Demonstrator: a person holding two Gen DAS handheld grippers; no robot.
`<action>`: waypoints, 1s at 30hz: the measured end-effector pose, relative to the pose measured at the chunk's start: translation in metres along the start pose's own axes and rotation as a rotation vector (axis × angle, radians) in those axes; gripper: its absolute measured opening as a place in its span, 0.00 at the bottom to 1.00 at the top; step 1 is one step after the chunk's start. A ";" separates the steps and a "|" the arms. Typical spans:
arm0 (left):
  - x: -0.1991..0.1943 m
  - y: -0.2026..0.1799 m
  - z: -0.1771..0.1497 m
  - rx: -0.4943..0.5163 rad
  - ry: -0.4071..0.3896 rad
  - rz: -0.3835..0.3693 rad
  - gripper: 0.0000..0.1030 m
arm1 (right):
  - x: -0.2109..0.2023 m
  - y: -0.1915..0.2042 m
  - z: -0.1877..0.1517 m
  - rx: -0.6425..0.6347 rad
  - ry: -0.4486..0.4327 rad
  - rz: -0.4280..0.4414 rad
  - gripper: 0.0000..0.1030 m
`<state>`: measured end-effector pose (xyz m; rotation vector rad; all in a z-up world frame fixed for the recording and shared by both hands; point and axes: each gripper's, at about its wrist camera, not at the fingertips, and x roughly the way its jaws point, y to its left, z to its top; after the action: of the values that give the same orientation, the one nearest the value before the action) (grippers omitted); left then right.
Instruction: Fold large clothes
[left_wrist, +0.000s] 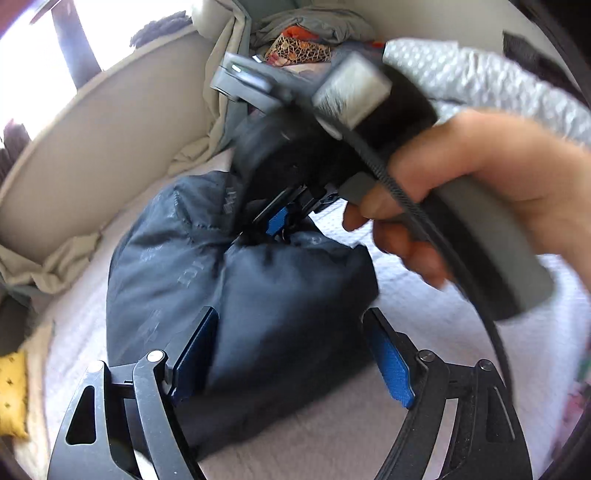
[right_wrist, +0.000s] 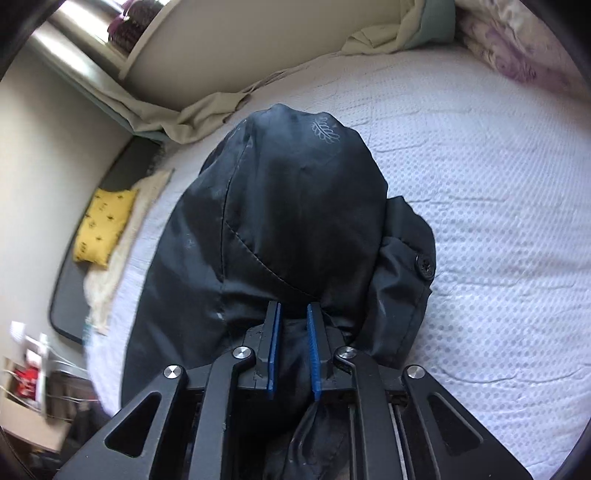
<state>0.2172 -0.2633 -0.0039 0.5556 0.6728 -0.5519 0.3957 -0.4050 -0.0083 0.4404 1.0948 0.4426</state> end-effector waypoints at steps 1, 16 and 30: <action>-0.007 0.006 -0.002 -0.012 -0.002 -0.019 0.81 | 0.000 0.001 0.000 0.005 -0.003 -0.005 0.07; 0.015 0.073 0.003 -0.358 0.054 -0.170 0.82 | -0.002 0.003 -0.001 0.019 -0.009 -0.089 0.05; 0.031 0.051 -0.015 -0.309 0.048 -0.084 0.85 | -0.014 0.039 -0.001 -0.074 -0.114 -0.173 0.19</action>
<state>0.2634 -0.2264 -0.0208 0.2524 0.8127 -0.5018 0.3839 -0.3802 0.0232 0.2989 0.9931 0.3005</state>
